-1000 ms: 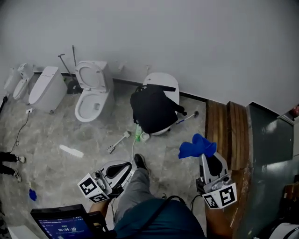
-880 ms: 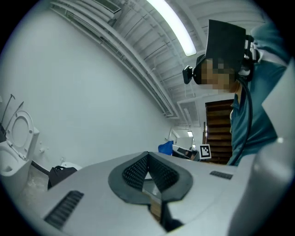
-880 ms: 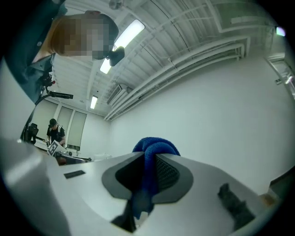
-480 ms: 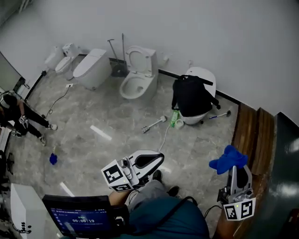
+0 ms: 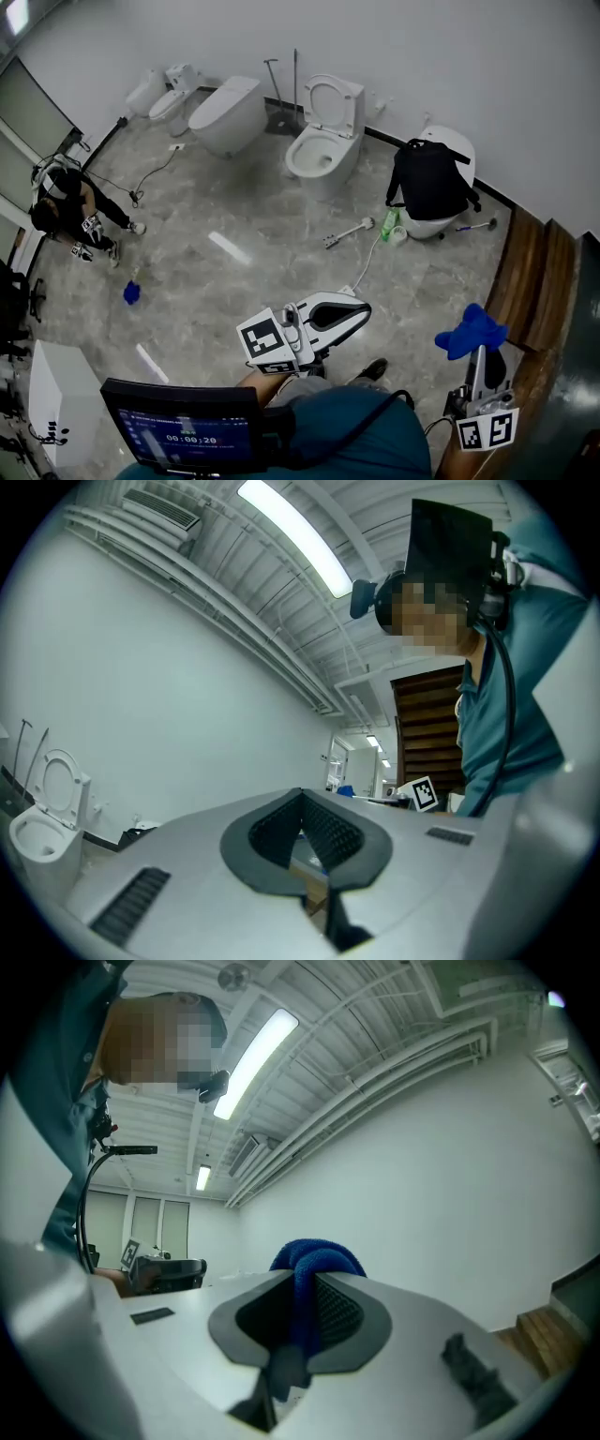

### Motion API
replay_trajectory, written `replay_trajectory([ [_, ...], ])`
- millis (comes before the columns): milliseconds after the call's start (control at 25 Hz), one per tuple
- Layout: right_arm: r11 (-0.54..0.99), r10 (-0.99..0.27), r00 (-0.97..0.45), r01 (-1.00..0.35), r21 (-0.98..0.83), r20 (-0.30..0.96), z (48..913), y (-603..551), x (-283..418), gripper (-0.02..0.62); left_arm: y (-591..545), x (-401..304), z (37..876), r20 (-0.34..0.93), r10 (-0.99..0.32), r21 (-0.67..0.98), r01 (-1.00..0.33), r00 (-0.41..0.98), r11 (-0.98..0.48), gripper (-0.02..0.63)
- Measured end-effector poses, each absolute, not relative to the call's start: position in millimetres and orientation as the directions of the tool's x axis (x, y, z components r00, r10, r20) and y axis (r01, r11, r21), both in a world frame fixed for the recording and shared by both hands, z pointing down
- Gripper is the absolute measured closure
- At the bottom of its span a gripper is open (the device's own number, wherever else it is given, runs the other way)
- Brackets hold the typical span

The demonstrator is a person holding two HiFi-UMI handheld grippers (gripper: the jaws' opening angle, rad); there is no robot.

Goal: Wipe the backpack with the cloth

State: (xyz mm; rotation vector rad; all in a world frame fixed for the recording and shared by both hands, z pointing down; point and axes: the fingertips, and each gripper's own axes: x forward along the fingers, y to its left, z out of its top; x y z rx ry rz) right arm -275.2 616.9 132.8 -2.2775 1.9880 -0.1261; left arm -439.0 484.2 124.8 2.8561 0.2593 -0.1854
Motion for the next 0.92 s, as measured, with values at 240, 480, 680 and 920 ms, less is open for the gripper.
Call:
replay_trajectory([
  [240,-0.201,-0.978,0.205,-0.973,-0.114,-0.025,116,626,-334,0.551,492,-492,115,-0.187,0.239,0.239,0.280,0.953,-0.930,0.601],
  [480,-0.253,-0.966,0.256,-0.964,-0.079,-0.030,100,633,-385,0.551,493,-546,116,-0.194,0.264,0.257,0.309,0.945,-0.916,0.601],
  [680,-0.261,-0.964,0.263,-0.963,-0.069,-0.026,99,639,-403,0.551,499,-562,122,-0.194,0.279,0.257,0.323,0.941,-0.911,0.601],
  [920,-0.264,-0.964,0.266,-0.963,-0.061,-0.027,92,647,-412,0.551,507,-573,122,-0.187,0.286,0.247,0.327,0.940,-0.912,0.601],
])
